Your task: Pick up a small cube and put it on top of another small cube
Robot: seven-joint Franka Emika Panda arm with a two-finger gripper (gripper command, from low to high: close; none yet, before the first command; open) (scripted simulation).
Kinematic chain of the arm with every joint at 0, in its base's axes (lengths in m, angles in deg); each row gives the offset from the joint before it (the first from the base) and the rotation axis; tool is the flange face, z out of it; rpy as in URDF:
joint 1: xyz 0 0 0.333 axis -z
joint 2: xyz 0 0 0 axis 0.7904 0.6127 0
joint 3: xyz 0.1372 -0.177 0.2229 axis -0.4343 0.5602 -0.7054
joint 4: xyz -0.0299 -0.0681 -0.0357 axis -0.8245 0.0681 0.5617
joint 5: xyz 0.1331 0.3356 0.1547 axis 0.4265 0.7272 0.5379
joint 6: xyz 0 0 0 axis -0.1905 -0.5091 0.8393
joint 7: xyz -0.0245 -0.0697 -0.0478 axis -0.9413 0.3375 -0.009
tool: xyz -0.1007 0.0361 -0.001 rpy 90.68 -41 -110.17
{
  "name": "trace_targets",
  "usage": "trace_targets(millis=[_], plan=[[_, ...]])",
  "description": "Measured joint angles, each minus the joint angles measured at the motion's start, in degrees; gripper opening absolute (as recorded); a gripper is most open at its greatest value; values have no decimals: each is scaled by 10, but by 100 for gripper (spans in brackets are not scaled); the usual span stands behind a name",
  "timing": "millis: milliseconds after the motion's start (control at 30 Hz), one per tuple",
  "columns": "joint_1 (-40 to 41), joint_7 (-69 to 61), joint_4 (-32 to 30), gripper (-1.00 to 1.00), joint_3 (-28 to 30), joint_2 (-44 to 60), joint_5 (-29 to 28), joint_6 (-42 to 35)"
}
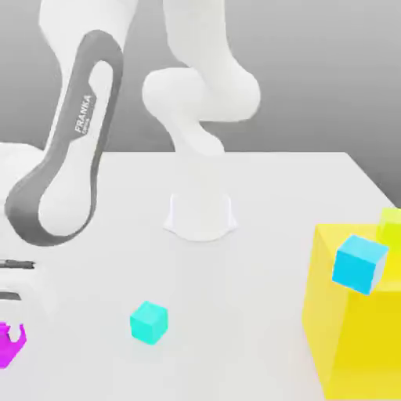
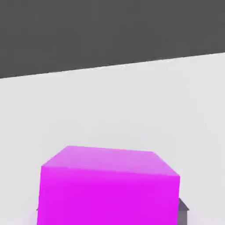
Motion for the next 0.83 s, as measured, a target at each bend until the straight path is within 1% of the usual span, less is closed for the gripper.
trace_targets(millis=[267, 467, 567, 600, 633, 700, 733, 833], plan=[[-110, -59, -16, -100, -100, -120, -58, -93], [-275, -113, -23, -100, -185, -240, -123, -185], [-321, -154, -15, -100, -231, -295, -156, -247], [-333, -169, -17, -100, -243, -301, -162, -256], [-340, -176, -25, -100, -250, -299, -166, -248], [-344, -180, -51, -100, -256, -285, -169, -211], [-345, -181, -60, 100, -257, -279, -170, -196], [-345, -181, -60, 100, -257, -279, -170, -196]])
